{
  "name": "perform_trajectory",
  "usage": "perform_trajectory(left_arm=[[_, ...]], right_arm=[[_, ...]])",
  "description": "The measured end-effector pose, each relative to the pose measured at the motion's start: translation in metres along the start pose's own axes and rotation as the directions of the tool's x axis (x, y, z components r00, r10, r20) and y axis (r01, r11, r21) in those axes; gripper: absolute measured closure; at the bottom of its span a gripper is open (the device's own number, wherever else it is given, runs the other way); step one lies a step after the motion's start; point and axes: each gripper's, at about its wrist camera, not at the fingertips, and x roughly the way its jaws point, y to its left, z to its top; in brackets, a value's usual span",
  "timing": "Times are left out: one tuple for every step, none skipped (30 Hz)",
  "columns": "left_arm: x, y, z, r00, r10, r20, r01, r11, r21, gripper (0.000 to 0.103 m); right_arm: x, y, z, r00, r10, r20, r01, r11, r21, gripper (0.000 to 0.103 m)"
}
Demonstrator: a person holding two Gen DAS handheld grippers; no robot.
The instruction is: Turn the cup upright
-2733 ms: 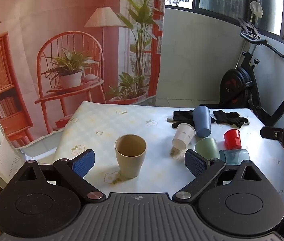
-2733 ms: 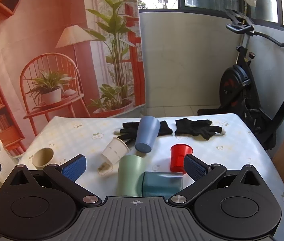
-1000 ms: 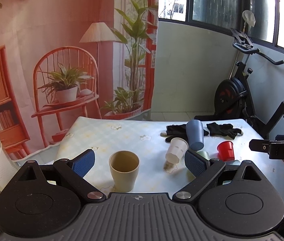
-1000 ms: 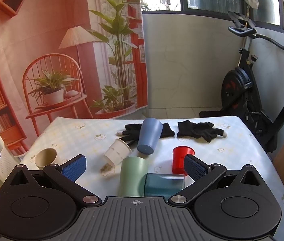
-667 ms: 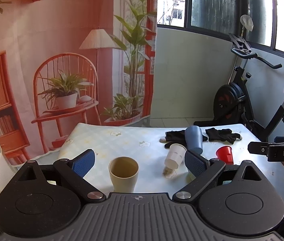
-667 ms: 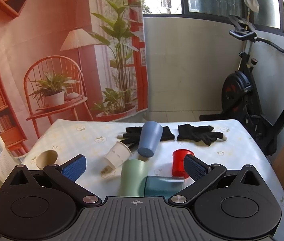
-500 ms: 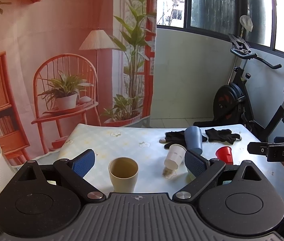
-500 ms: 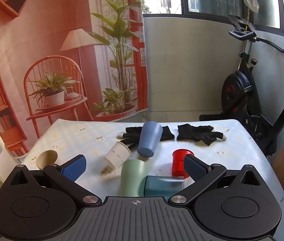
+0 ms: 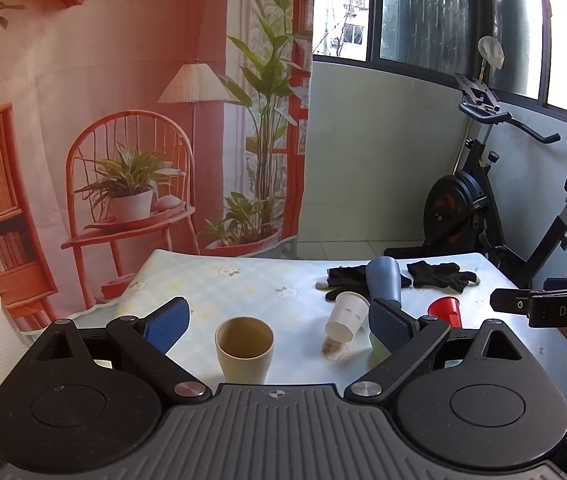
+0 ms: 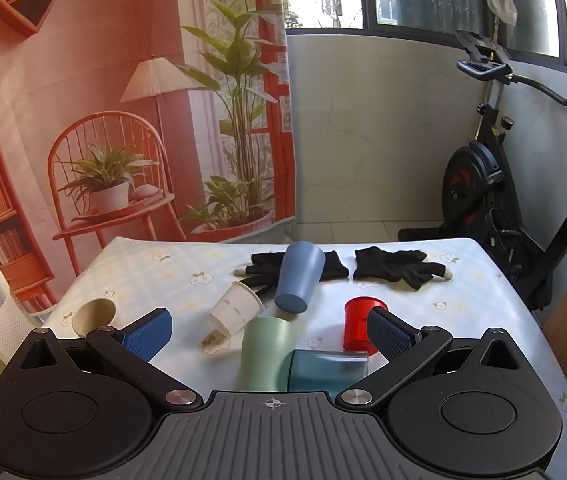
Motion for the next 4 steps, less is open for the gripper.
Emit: perform_trajectory(left_arm=[[-0.0003, 0.0003, -0.0001, 1.0, -0.001, 0.001, 0.001, 1.0, -0.001, 0.005], [0.0001, 0.0007, 0.0004, 1.0, -0.002, 0.002, 0.002, 1.0, -0.003, 0.005], [0.0, 0.0008, 0.0006, 1.0, -0.004, 0.003, 0.004, 1.0, -0.005, 0.005], [-0.0001, 0.0014, 0.0004, 1.0, -0.005, 0.003, 0.005, 1.0, -0.007, 0.005]], right_arm=[[0.0, 0.0, -0.0001, 1.0, 0.0, 0.0, 0.0, 1.0, 0.0, 0.0], [-0.0001, 0.0, -0.0001, 1.0, 0.0, 0.0, 0.0, 1.0, 0.0, 0.0], [0.0, 0.0, -0.0001, 1.0, 0.0, 0.0, 0.0, 1.0, 0.0, 0.0], [0.0, 0.0, -0.0001, 1.0, 0.0, 0.0, 0.0, 1.0, 0.0, 0.0]])
